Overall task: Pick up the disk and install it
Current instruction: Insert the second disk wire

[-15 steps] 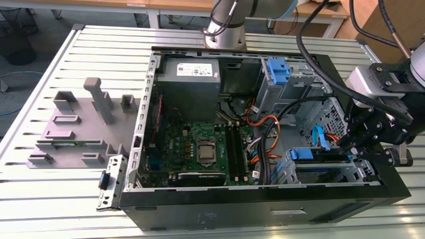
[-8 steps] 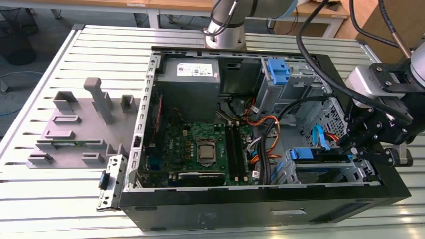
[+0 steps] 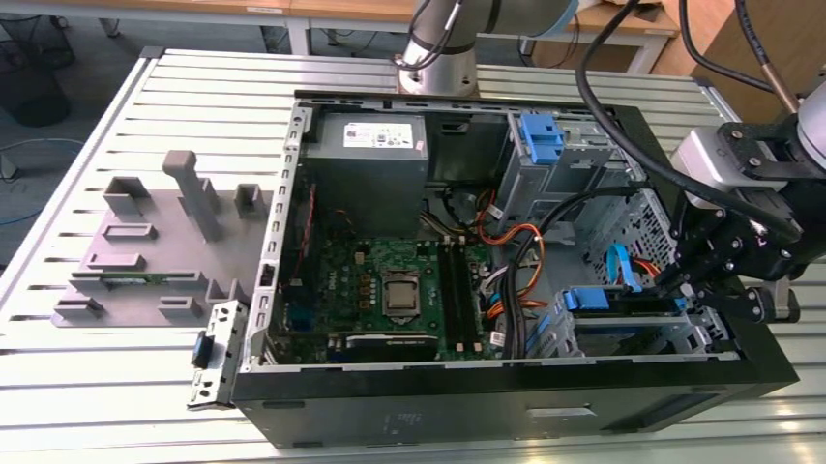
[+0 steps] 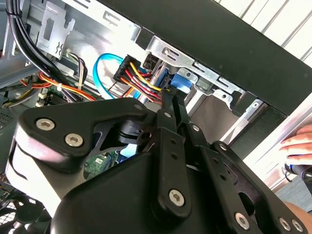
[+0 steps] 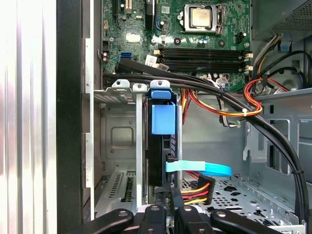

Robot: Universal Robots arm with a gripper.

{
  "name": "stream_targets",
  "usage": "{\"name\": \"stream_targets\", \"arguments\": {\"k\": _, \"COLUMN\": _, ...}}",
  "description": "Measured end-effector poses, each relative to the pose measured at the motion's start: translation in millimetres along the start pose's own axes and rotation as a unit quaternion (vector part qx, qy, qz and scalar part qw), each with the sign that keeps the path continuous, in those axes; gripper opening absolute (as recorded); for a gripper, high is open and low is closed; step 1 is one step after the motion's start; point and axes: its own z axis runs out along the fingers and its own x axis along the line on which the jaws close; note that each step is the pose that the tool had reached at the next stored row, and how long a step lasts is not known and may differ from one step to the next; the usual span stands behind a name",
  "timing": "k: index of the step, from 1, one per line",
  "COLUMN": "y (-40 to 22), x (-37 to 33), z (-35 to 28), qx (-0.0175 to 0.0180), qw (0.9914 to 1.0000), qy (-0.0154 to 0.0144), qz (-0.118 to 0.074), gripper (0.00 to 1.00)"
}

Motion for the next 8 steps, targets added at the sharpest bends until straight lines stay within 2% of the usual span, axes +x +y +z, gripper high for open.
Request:
{"name": "stream_targets", "arguments": {"k": 2, "y": 0.0, "x": 0.0, "z": 0.1, "qx": 0.0000, "qw": 1.00000, "qy": 0.0009, "qz": 0.000, "gripper": 0.16}}
{"name": "stream_targets", "arguments": {"k": 5, "y": 0.0, "x": 0.0, "z": 0.1, "qx": 0.0003, "qw": 0.99992, "qy": 0.0127, "qz": 0.000, "gripper": 0.16}}
{"name": "stream_targets", "arguments": {"k": 6, "y": 0.0, "x": 0.0, "z": 0.1, "qx": 0.0003, "qw": 0.99988, "qy": 0.0154, "qz": 0.000, "gripper": 0.16}}
{"name": "stream_targets", "arguments": {"k": 8, "y": 0.0, "x": 0.0, "z": 0.5, "qx": 0.0003, "qw": 0.99985, "qy": 0.0172, "qz": 0.000, "gripper": 0.16}}
